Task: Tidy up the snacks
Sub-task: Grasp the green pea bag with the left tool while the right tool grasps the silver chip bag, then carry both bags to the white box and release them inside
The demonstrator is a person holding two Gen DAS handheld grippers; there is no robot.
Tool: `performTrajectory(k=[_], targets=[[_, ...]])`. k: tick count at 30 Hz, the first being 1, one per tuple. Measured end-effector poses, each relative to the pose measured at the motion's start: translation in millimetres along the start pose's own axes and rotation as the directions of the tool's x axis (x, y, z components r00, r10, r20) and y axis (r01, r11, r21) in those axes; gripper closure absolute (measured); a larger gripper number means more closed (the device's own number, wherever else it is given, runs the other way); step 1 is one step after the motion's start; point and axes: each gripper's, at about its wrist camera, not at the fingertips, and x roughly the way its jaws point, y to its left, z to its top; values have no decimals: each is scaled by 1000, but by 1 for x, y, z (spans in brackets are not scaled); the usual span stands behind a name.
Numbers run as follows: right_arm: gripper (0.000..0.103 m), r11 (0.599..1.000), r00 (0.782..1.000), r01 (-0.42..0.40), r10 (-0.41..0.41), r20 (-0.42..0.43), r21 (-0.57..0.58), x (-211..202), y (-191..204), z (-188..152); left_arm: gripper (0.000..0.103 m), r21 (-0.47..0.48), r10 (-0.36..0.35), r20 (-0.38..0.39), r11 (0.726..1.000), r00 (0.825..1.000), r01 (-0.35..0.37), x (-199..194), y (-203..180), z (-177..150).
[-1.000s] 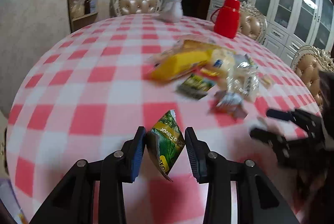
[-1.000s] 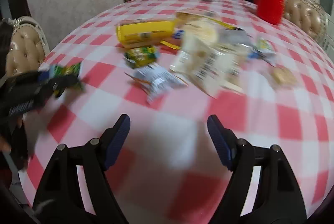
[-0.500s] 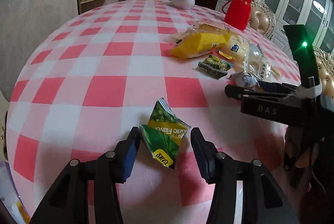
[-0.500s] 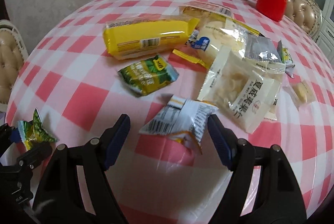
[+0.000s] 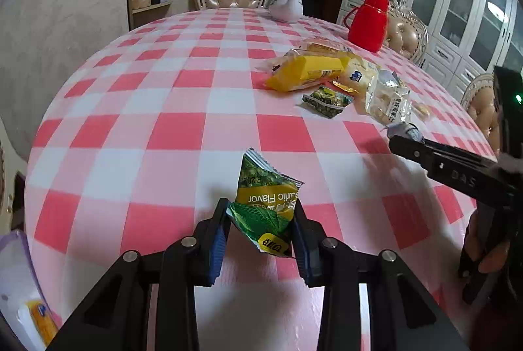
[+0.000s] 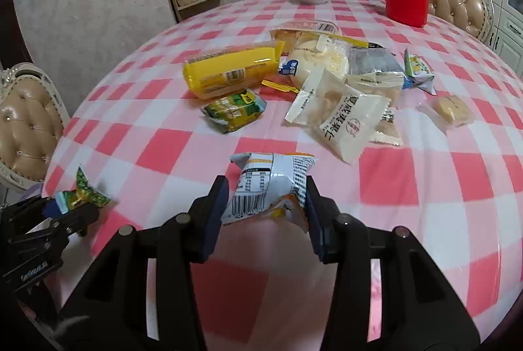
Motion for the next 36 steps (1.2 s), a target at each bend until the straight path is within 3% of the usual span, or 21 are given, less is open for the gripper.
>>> performTrajectory(k=[19, 36], targets=[[54, 992, 997, -79, 81, 12, -100, -44, 56, -54, 66, -50, 47, 32, 998, 998, -46, -57, 28, -44], [54, 939, 979, -201, 200, -34, -279, -59, 161, -83, 66, -155, 145, 56, 979, 988, -135, -117, 92, -98]])
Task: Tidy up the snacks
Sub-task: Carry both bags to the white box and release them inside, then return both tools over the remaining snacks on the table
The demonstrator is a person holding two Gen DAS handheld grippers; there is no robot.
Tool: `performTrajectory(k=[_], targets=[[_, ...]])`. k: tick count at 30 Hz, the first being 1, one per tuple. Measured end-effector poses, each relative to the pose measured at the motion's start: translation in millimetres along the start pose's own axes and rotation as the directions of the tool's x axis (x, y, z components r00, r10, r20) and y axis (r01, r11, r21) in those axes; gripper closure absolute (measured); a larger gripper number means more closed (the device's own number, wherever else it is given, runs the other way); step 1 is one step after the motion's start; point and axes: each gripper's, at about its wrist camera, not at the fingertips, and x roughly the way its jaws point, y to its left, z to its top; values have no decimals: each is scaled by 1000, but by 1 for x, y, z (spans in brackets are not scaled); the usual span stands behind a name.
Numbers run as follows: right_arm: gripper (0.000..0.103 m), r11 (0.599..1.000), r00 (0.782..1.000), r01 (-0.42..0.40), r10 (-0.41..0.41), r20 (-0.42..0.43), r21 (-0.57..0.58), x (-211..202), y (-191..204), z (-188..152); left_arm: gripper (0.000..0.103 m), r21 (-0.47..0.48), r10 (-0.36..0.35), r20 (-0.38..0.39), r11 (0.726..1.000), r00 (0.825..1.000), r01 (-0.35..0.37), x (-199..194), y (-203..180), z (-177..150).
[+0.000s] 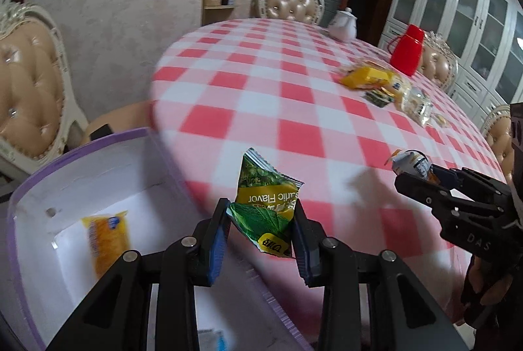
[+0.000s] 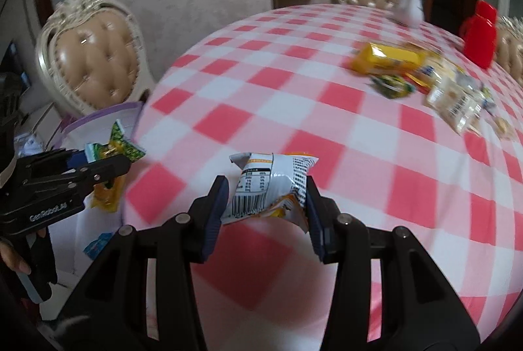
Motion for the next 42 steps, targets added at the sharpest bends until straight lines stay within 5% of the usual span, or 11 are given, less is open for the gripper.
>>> performTrajectory(k=[12, 20, 23, 25, 27, 28, 32, 37, 42], targets=[[53, 958, 982, -188, 184, -35, -216, 1, 113, -6, 66, -94, 159, 18, 983, 987, -156, -40, 86, -19], [54, 889, 946, -325, 309, -100, -324, 10, 170, -20, 66, -164, 265, 2, 951, 964, -261, -57, 140, -29], [54, 849, 906, -421, 409, -107, -320, 12, 176, -20, 65, -177, 296, -19, 939, 955, -295, -57, 150, -29], [42, 844, 896, -444, 431, -112, -302, 12, 172, -17, 61, -192, 299, -46, 934, 953, -302, -52, 153, -29], [25, 857, 897, -439, 435, -75, -272, 9, 162, -13, 43, -202, 312, -82, 925, 947, -322, -47, 156, -30], [24, 864, 900, -432, 432, -60, -259, 7, 156, -11, 34, -205, 324, -90, 919, 942, -336, -45, 156, -31], [24, 897, 921, -380, 389, -7, -226, -3, 129, -2, 33, -183, 369, -75, 908, 926, -377, -47, 149, -30], [22, 945, 951, -293, 304, 61, -142, -17, 77, 7, 27, -147, 312, 15, 941, 950, -306, -52, 115, -9], [19, 987, 983, -158, 156, 94, 6, -28, -5, 7, 19, -65, 159, 79, 986, 984, -155, -35, 42, 31]])
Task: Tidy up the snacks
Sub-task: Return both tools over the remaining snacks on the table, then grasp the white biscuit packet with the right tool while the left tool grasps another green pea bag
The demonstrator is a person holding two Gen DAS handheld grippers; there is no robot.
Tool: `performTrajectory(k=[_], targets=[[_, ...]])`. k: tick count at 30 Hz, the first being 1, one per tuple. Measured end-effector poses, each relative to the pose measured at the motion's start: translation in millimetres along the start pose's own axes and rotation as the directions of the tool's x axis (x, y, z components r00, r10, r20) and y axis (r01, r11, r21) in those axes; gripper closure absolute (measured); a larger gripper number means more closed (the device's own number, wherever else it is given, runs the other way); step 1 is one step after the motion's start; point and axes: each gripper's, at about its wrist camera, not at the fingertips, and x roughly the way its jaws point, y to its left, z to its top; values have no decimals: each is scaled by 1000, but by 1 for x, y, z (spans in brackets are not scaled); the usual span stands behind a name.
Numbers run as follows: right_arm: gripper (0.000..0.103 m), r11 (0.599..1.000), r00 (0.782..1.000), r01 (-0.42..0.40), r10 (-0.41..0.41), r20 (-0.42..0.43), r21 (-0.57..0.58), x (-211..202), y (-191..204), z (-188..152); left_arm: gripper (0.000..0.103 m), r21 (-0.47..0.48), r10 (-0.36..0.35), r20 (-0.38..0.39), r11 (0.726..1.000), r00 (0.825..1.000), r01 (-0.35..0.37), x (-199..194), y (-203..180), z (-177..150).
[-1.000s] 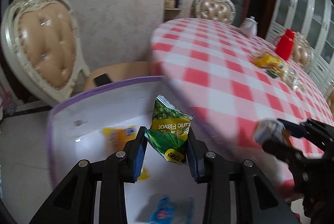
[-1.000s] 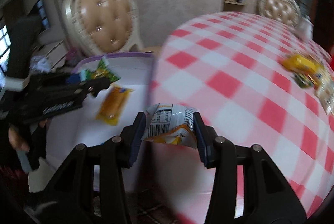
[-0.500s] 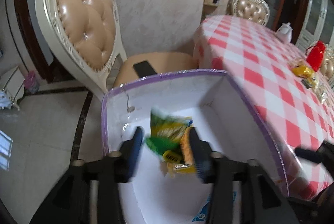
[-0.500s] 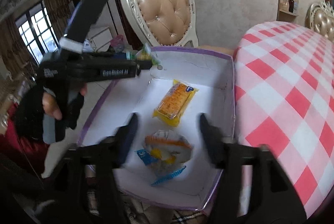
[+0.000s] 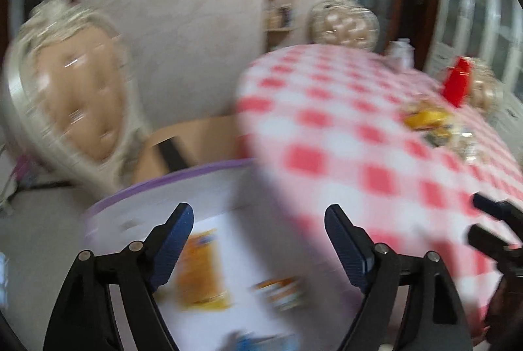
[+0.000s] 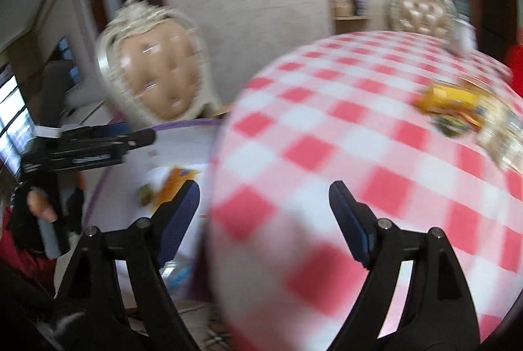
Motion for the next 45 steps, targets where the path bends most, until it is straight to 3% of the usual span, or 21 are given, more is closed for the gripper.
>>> performTrajectory(k=[4, 8, 11, 14, 19, 25, 30, 34, 37, 40, 42, 43, 45], targets=[[19, 979, 985, 171, -173, 12, 108, -24, -73, -4, 16, 89, -172, -29, 981, 985, 174, 32, -89, 23], [19, 917, 935, 354, -351, -51, 182, -41, -156, -8, 16, 146, -244, -122, 955, 962, 260, 90, -178, 35], [19, 877, 906, 424, -412, -102, 226, -46, -212, -8, 16, 152, -252, -168, 949, 953, 277, 127, -225, 39], [19, 831, 879, 476, -453, -148, 287, -52, -266, -7, 16, 172, -226, -175, 951, 958, 256, 150, -256, 45], [19, 782, 868, 494, -468, -164, 381, -60, -320, -5, 16, 207, -185, -174, 954, 967, 219, 180, -289, 58], [19, 866, 905, 425, -411, -112, 263, -34, -307, 19, 16, 195, -177, -175, 958, 969, 211, 205, -315, 76], [19, 910, 910, 411, -406, -89, 50, 7, -281, 54, 16, 208, -144, -161, 962, 976, 176, 212, -323, 81], [19, 916, 909, 379, -395, -134, -127, 40, -262, 64, 16, 204, -118, -157, 968, 981, 149, 208, -308, 79], [20, 911, 906, 352, -389, -165, -215, 62, -255, 64, 16, 143, -149, -157, 975, 976, 172, 205, -290, 80], [27, 895, 888, 366, -418, -193, -256, 78, -258, 59, 16, 104, -193, -168, 972, 967, 212, 205, -285, 82], [40, 860, 866, 411, -472, -166, -302, 77, -257, 54, 16, 116, -211, -183, 965, 960, 235, 206, -291, 80], [55, 860, 862, 429, -482, -160, -276, 68, -259, 54, 16, 127, -214, -187, 963, 959, 240, 206, -294, 79], [58, 885, 878, 423, -453, -155, -194, 49, -265, 54, 16, 153, -210, -193, 958, 958, 241, 207, -304, 77]])
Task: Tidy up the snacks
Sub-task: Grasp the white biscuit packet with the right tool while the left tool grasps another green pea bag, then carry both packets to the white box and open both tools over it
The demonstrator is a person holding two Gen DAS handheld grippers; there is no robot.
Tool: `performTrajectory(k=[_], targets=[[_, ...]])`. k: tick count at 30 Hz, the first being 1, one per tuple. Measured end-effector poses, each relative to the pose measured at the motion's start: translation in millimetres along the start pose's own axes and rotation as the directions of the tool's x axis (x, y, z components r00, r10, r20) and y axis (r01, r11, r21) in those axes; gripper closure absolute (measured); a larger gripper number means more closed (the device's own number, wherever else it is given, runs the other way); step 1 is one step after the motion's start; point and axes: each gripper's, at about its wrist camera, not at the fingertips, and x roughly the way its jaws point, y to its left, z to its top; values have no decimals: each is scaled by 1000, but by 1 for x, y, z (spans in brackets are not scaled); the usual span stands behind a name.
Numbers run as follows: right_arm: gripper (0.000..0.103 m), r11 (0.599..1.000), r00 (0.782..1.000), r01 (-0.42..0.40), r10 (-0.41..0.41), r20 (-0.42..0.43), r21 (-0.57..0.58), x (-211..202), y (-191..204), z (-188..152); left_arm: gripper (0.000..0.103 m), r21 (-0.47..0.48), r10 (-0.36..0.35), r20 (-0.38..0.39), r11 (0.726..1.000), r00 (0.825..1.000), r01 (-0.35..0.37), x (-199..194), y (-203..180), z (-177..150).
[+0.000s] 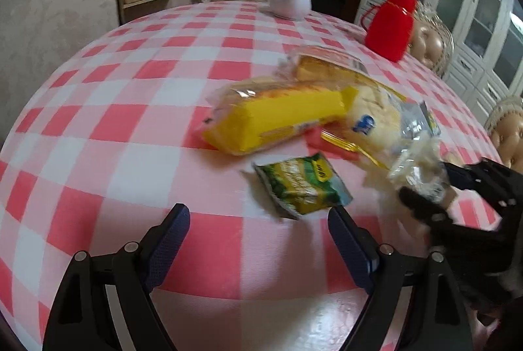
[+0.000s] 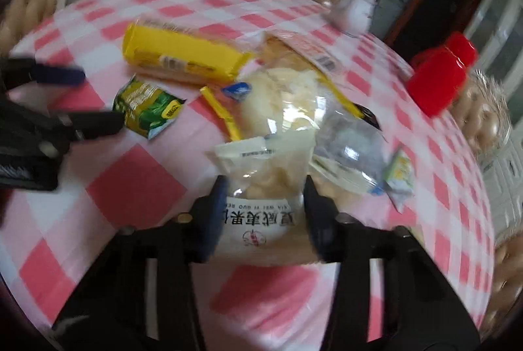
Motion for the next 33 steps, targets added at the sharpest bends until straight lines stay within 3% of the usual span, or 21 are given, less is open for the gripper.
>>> performTrajectory(k=[3, 9, 10, 11, 13, 14, 17, 23, 33], targets=[[59, 994, 998, 26, -31, 49, 111, -32, -19, -20, 16, -4, 9, 4, 1000, 1000, -9, 4, -7, 5], [59, 936, 988, -71, 17, 155, 346, -74, -41, -57, 17, 33, 123, -47, 992, 991, -122, 27, -31, 15], [59, 925, 986, -86, 27, 162, 369, -77, -42, -62, 28, 35, 112, -36, 993, 993, -111, 26, -34, 15], [59, 920, 986, -93, 31, 165, 381, -78, -41, -63, 51, 39, 110, -19, 993, 994, -109, 24, -35, 14], [59, 913, 984, -108, 42, 173, 394, -81, -37, -63, 53, 38, 62, -4, 997, 998, -62, 18, -35, 10], [59, 911, 983, -123, 56, 178, 394, -82, -33, -64, 64, 21, 17, 3, 1000, 1000, -17, 12, -32, 6], [59, 915, 981, -134, 69, 179, 381, -83, -22, -64, 64, 9, -49, 32, 999, 998, 49, -4, -26, -5], [59, 917, 978, -154, 89, 189, 369, -92, -4, -72, 64, 3, -68, 77, 998, 995, 68, -37, -16, -28], [59, 913, 975, -176, 111, 193, 367, -106, 26, -82, 63, 14, -17, 99, 1000, 995, 16, -83, 9, -67]])
